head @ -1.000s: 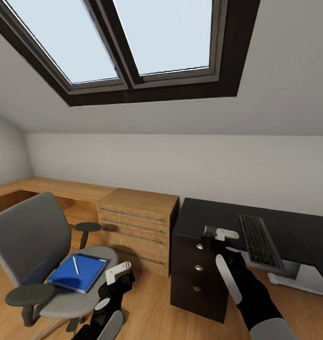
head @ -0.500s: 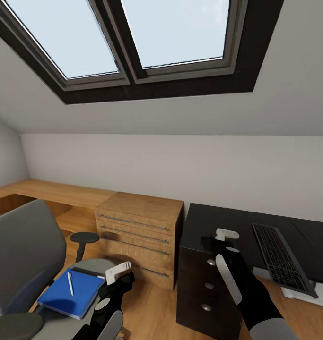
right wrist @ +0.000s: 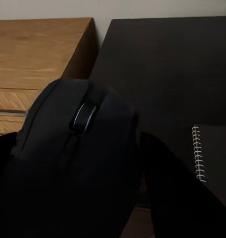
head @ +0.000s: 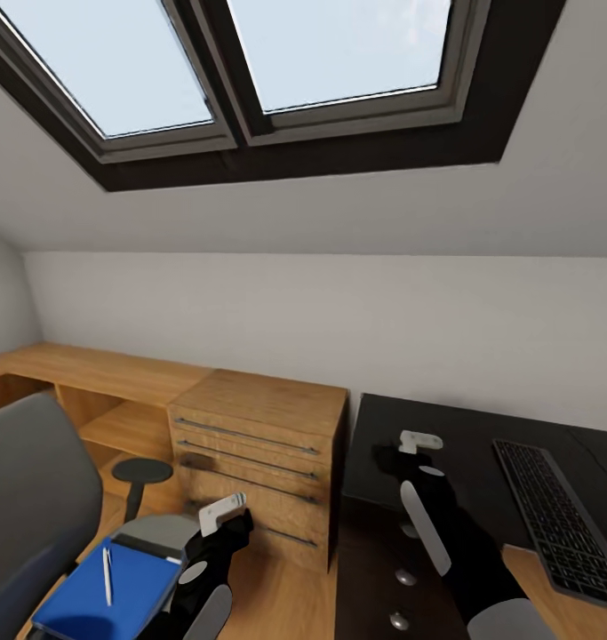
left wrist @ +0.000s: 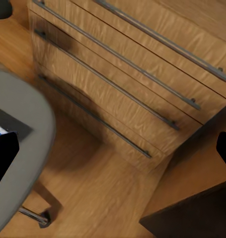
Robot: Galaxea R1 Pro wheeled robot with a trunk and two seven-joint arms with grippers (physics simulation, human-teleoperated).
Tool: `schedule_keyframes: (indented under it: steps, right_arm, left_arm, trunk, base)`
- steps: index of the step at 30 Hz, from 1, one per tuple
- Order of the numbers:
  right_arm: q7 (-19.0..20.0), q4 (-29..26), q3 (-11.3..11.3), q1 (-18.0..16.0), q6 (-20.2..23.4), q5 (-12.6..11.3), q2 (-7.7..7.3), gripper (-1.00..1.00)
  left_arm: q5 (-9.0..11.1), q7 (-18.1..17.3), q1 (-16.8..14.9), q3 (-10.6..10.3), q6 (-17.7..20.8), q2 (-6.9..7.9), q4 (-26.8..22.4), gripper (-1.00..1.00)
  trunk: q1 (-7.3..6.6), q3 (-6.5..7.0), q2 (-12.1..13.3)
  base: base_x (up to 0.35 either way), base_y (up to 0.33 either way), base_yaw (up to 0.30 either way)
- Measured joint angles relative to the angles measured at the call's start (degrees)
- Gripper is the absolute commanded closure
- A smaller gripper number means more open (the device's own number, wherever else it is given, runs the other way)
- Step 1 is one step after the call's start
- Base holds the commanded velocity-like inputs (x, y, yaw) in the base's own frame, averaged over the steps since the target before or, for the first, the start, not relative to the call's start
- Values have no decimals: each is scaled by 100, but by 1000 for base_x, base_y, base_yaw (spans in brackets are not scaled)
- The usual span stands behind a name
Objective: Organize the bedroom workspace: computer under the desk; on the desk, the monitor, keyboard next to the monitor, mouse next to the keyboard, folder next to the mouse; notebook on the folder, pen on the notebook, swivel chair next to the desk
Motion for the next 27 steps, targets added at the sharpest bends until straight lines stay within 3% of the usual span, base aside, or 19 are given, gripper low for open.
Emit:
schedule_keyframes:
  steps: [20,27]
  right_arm:
    - [2,-8,32,0,-4,-5,-1,100]
    - [2,-8,32,0,-2,-3,-3,100]
  left_arm:
    - [11,2,0,8,7,2,0,-100]
    - [11,-1,0,8,-3,2,0,-100]
  trunk:
    - [3,0,1]
    - [1,0,0]
  base:
    - [39,0,0]
    - [198,0,0]
